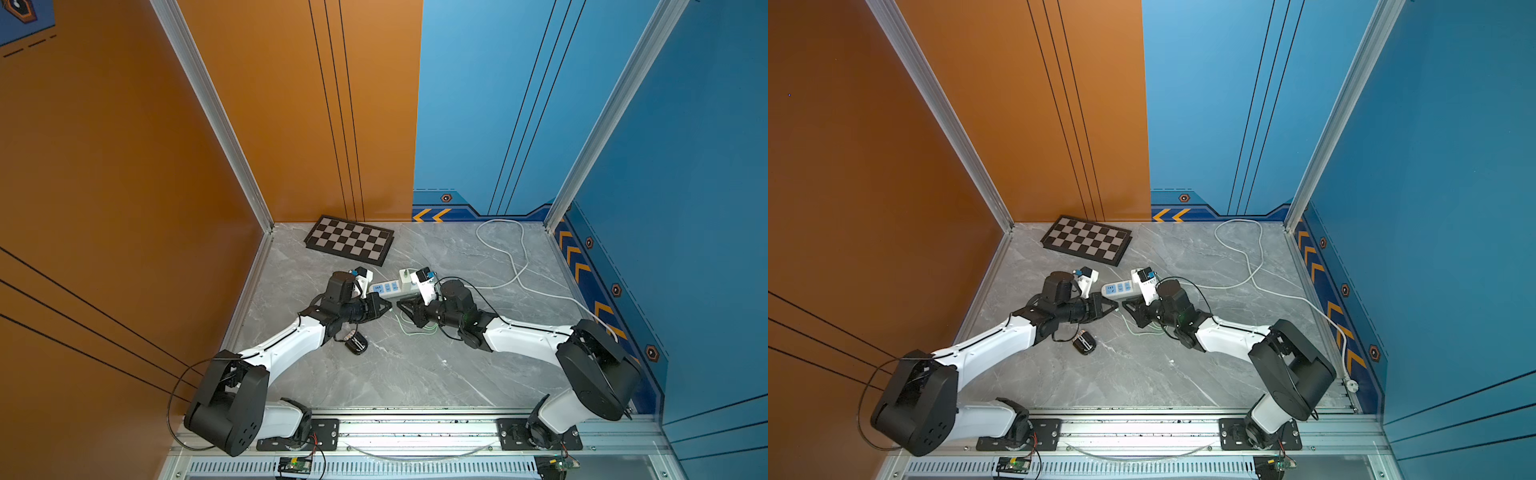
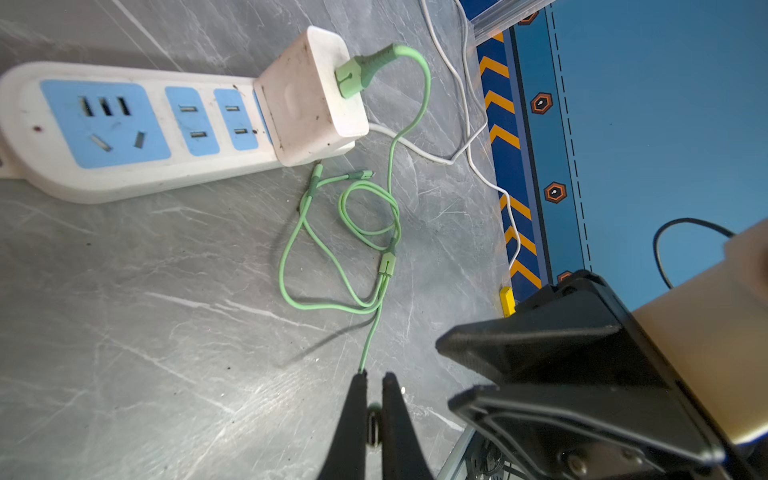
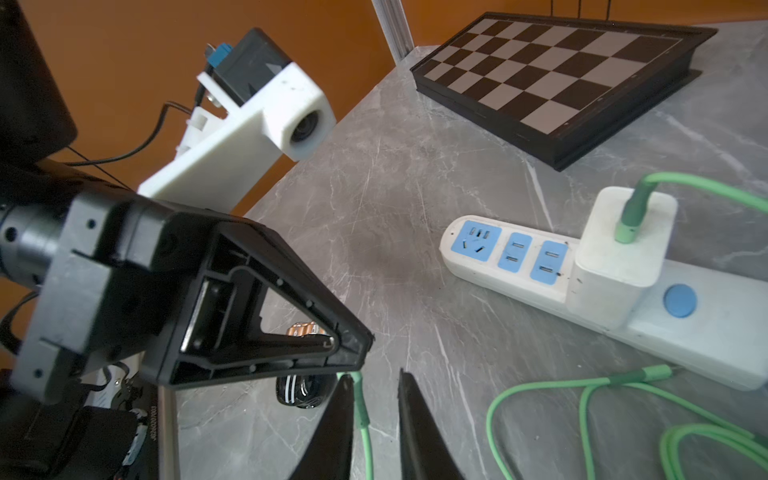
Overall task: Charge the electric shaver
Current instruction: Adjust the charging cable.
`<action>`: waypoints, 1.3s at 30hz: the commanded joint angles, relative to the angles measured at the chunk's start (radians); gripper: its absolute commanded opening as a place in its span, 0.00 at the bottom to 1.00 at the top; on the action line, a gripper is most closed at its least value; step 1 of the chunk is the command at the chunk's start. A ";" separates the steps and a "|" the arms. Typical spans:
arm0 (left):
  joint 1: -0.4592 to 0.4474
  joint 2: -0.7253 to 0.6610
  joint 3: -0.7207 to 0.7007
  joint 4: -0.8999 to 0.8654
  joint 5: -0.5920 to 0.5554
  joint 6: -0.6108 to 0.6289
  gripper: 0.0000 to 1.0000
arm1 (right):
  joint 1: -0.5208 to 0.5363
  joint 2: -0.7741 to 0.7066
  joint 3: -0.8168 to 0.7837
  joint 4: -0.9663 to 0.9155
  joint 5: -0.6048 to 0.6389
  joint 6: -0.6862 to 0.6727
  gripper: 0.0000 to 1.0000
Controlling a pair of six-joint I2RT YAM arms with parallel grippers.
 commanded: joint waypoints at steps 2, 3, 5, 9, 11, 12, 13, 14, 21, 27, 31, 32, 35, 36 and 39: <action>0.007 -0.024 -0.012 -0.008 0.007 0.002 0.00 | -0.024 0.049 -0.009 0.094 -0.177 0.090 0.26; 0.009 -0.025 -0.012 -0.006 0.010 0.003 0.00 | -0.060 0.060 -0.009 0.101 -0.211 0.097 0.27; 0.009 -0.029 -0.012 -0.004 0.014 0.004 0.00 | -0.073 0.075 -0.008 0.104 -0.260 0.101 0.29; 0.013 -0.040 -0.012 0.001 0.024 0.013 0.00 | -0.090 0.097 0.001 0.096 -0.320 0.100 0.31; 0.014 -0.044 -0.012 0.000 0.025 0.016 0.00 | -0.089 0.105 0.013 0.083 -0.346 0.094 0.31; 0.015 -0.045 -0.013 0.000 0.027 0.017 0.00 | -0.087 0.110 0.019 0.076 -0.356 0.091 0.31; 0.015 -0.046 -0.012 0.001 0.028 0.017 0.00 | -0.084 0.117 0.024 0.071 -0.365 0.089 0.31; 0.015 -0.045 -0.011 0.002 0.031 0.019 0.00 | -0.081 0.122 0.026 0.072 -0.371 0.089 0.31; 0.013 -0.042 -0.009 0.007 0.040 0.020 0.00 | -0.073 0.147 0.041 0.095 -0.391 0.106 0.30; 0.010 -0.043 -0.008 0.014 0.051 0.019 0.00 | -0.064 0.175 0.068 0.113 -0.401 0.116 0.28; 0.009 -0.044 -0.015 0.026 0.053 0.014 0.00 | -0.060 0.179 0.078 0.109 -0.401 0.116 0.23; 0.009 -0.043 -0.017 0.028 0.054 0.015 0.00 | -0.058 0.180 0.080 0.109 -0.400 0.116 0.23; 0.009 -0.037 -0.022 0.036 0.057 0.014 0.00 | -0.057 0.177 0.080 0.109 -0.398 0.118 0.19; 0.009 -0.035 -0.024 0.039 0.059 0.012 0.00 | -0.057 0.175 0.080 0.109 -0.397 0.118 0.17; 0.009 -0.029 -0.026 0.048 0.064 0.013 0.00 | -0.057 0.172 0.078 0.106 -0.396 0.117 0.09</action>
